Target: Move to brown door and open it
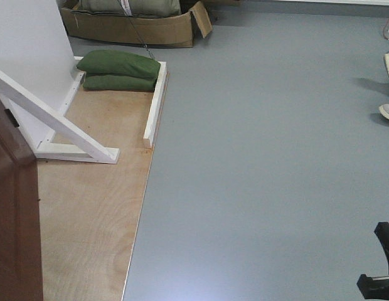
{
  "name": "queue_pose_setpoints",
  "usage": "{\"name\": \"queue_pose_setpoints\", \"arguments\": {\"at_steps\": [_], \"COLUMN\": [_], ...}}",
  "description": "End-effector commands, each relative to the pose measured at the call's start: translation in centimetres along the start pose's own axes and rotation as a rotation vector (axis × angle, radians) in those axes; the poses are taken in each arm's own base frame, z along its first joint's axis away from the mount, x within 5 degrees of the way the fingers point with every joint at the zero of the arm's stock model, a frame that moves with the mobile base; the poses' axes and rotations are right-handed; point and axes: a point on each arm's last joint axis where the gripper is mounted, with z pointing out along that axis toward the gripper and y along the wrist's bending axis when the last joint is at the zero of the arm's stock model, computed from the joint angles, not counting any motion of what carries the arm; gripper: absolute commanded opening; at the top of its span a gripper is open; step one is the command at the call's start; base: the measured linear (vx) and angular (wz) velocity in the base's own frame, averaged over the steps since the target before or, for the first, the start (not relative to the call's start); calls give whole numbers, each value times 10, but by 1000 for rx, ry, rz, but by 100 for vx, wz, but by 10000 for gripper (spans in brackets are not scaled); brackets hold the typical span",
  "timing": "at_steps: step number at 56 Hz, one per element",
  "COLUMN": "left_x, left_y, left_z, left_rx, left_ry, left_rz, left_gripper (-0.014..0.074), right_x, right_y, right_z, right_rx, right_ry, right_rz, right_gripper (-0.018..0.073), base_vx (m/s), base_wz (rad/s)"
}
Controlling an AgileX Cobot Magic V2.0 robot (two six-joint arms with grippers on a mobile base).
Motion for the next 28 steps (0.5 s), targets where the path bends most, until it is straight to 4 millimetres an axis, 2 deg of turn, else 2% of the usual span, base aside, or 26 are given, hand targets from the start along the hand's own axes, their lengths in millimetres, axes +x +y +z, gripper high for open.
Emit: {"name": "queue_pose_setpoints", "arguments": {"at_steps": [1, 16, 28], "left_x": [4, 23, 41], "left_y": [-6, -7, -11], "left_z": [7, 18, 27], "left_rx": [-30, -106, -124], "left_ry": [-5, 21, 39], "left_rz": [44, 92, 22], "left_gripper": [-6, -6, -6], "right_x": [-6, -6, -6], "right_y": [0, 0, 0], "right_z": [0, 0, 0], "right_rx": [5, 5, 5], "right_ry": [-82, -82, -82], "right_rz": [-11, -11, -11], "right_gripper": [0, 0, 0], "base_vx": [0, 0, 0], "base_wz": [0, 0, 0]}}
